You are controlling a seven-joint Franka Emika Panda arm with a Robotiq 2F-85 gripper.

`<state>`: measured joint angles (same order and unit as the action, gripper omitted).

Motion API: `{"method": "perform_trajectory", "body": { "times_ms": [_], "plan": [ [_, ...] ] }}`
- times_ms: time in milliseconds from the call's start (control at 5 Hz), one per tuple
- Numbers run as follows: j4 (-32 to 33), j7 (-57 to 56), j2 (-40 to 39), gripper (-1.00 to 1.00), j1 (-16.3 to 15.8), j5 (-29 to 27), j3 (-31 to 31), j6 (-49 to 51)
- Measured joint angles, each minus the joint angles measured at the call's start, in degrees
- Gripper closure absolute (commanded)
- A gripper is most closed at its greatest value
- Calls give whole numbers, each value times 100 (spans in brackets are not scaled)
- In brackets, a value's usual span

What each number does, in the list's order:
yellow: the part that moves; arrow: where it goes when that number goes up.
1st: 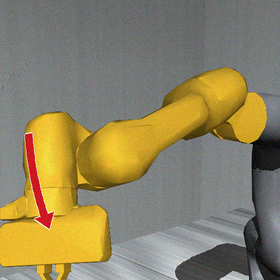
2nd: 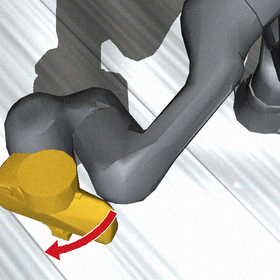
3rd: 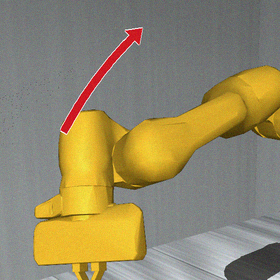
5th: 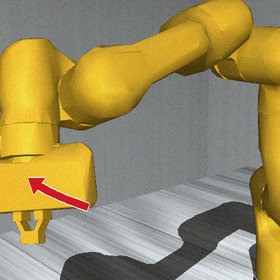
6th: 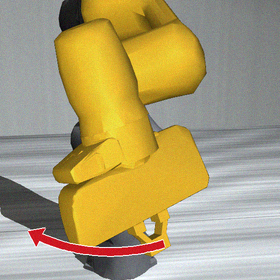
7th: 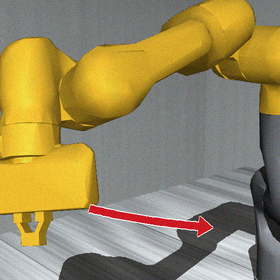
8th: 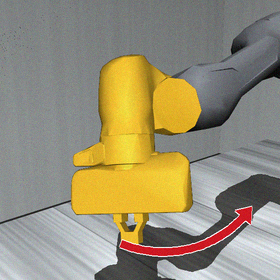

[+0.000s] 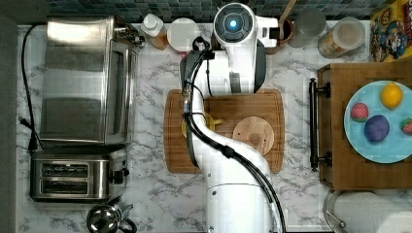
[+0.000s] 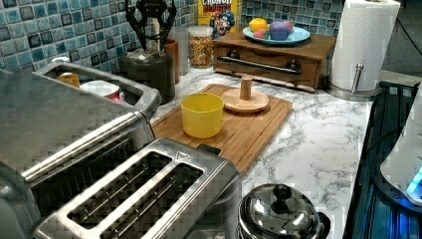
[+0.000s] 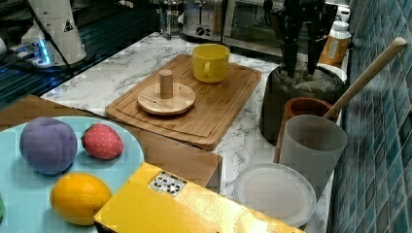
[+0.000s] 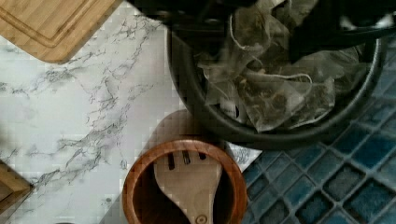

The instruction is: Get a tea bag.

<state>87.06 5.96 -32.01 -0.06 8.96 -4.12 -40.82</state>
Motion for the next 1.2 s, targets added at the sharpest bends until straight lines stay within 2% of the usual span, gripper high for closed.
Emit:
{"method": "perform_trajectory", "body": {
  "times_ms": [600, 1000, 1200],
  "plan": [
    [-280, 8, -20, 100, -49, 45, 37, 1016],
    [-274, 8, 120, 100, -91, 45, 111, 803],
    [-336, 8, 274, 100, -142, 45, 74, 1144]
  ]
}}
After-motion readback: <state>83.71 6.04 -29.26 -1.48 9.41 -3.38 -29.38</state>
